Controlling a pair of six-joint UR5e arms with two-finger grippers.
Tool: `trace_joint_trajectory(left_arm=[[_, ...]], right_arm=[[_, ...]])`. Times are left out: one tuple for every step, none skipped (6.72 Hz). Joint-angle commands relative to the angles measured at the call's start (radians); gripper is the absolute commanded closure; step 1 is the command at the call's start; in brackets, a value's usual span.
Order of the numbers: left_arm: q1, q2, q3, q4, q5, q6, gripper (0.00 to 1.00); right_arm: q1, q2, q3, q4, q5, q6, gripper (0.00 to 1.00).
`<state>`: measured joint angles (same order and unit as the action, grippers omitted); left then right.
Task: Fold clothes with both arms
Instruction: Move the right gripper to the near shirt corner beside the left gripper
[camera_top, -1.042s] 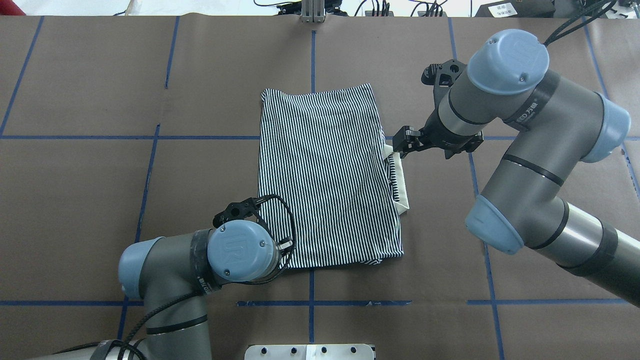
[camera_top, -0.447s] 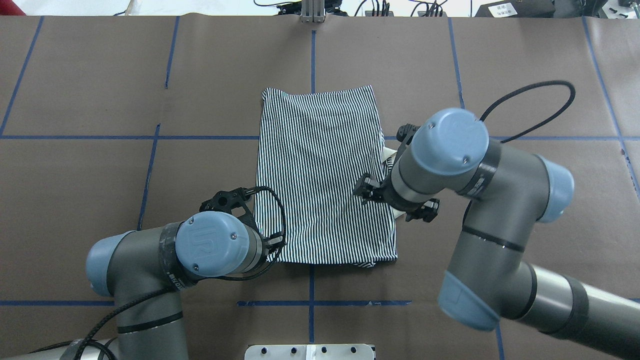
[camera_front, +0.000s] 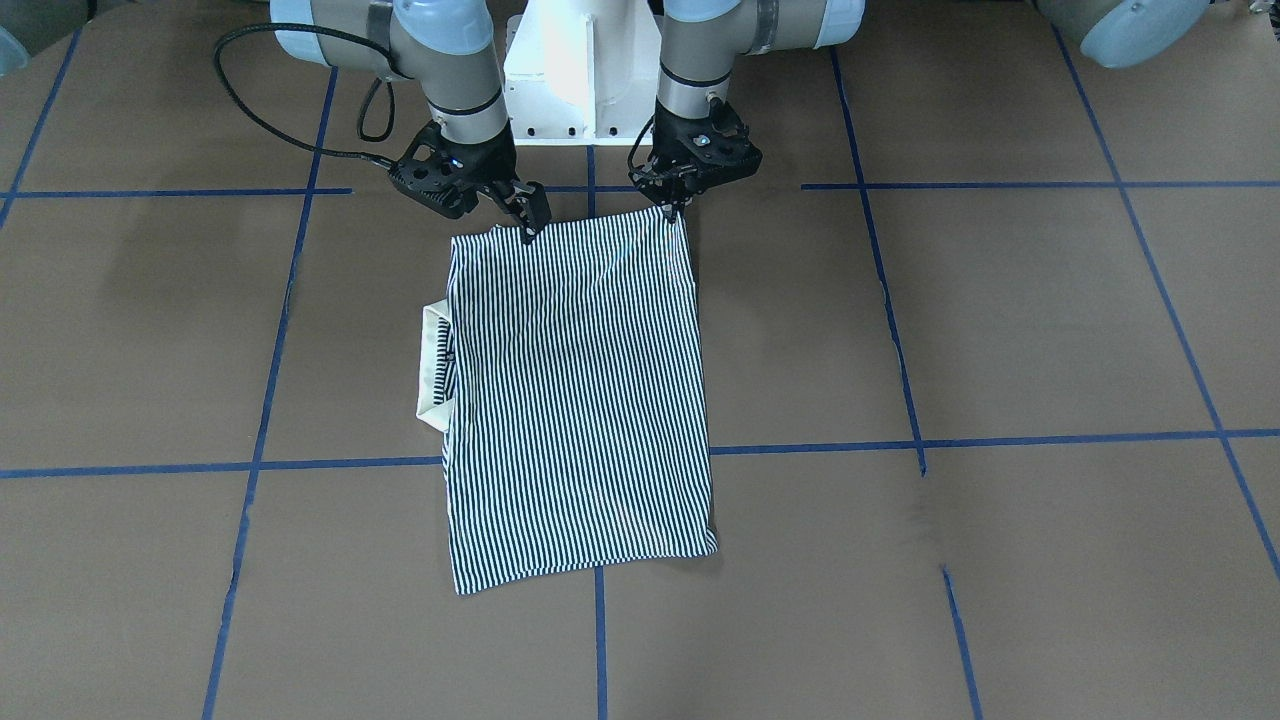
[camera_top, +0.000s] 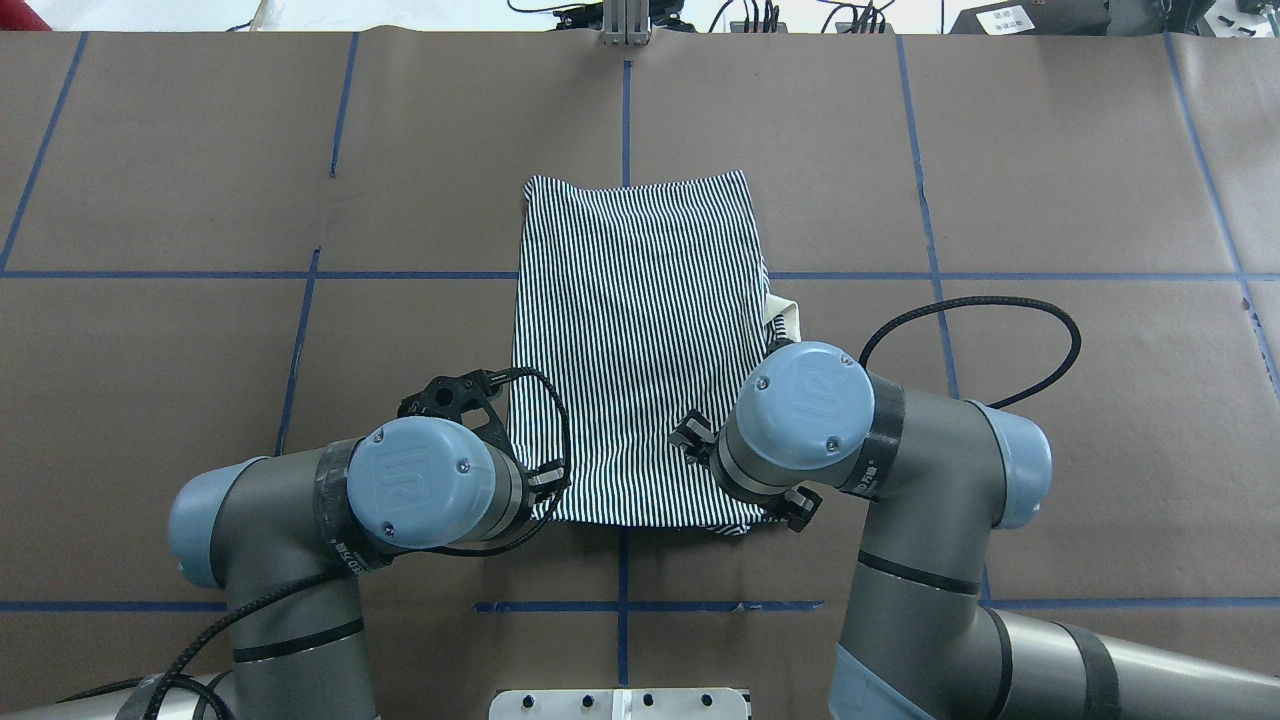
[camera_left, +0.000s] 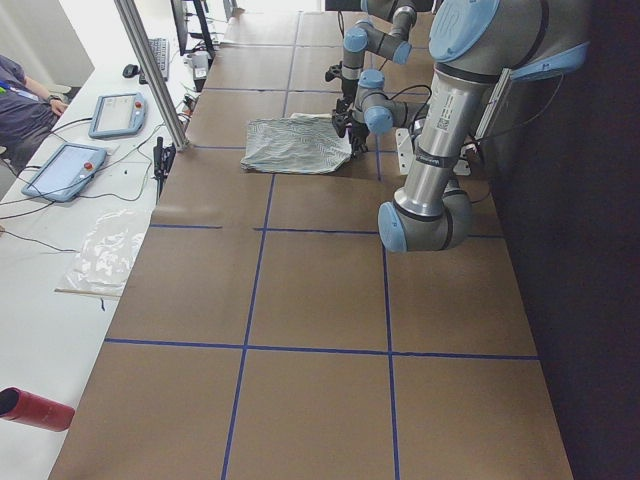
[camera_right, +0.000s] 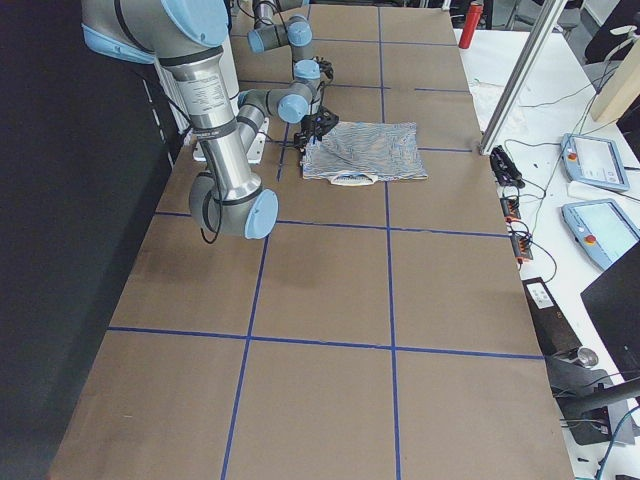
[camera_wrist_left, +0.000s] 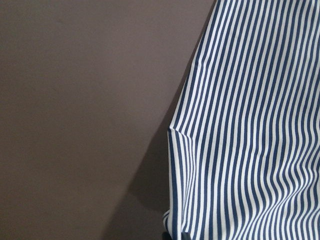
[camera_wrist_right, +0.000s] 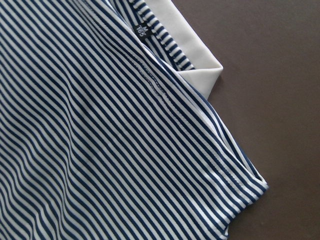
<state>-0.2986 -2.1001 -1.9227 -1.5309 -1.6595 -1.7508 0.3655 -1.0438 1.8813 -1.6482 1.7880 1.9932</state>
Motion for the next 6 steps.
trace_joint_trajectory(left_arm=[[-0.002, -0.001, -0.001, 0.000, 0.001, 0.000, 1.00], [-0.004, -0.001, -0.001, 0.000, 0.001, 0.000, 1.00], [-0.008, -0.001, -0.001, 0.000, 0.001, 0.000, 1.00], [-0.008, -0.001, -0.001, 0.000, 0.001, 0.000, 1.00], [-0.008, -0.001, -0.001, 0.000, 0.001, 0.000, 1.00], [-0.007, -0.001, -0.001, 0.000, 0.001, 0.000, 1.00]], right_arm=[[-0.007, 0.085, -0.135, 0.002, -0.051, 0.167, 0.00], [-0.007, 0.103, -0.190, 0.046, -0.052, 0.192, 0.00], [-0.016, 0.087, -0.198, 0.057, -0.050, 0.235, 0.00], [-0.025, 0.085, -0.195, 0.050, -0.052, 0.240, 0.00], [-0.023, 0.081, -0.192, 0.042, -0.050, 0.240, 0.00], [-0.022, 0.071, -0.176, 0.041, -0.047, 0.242, 0.00]])
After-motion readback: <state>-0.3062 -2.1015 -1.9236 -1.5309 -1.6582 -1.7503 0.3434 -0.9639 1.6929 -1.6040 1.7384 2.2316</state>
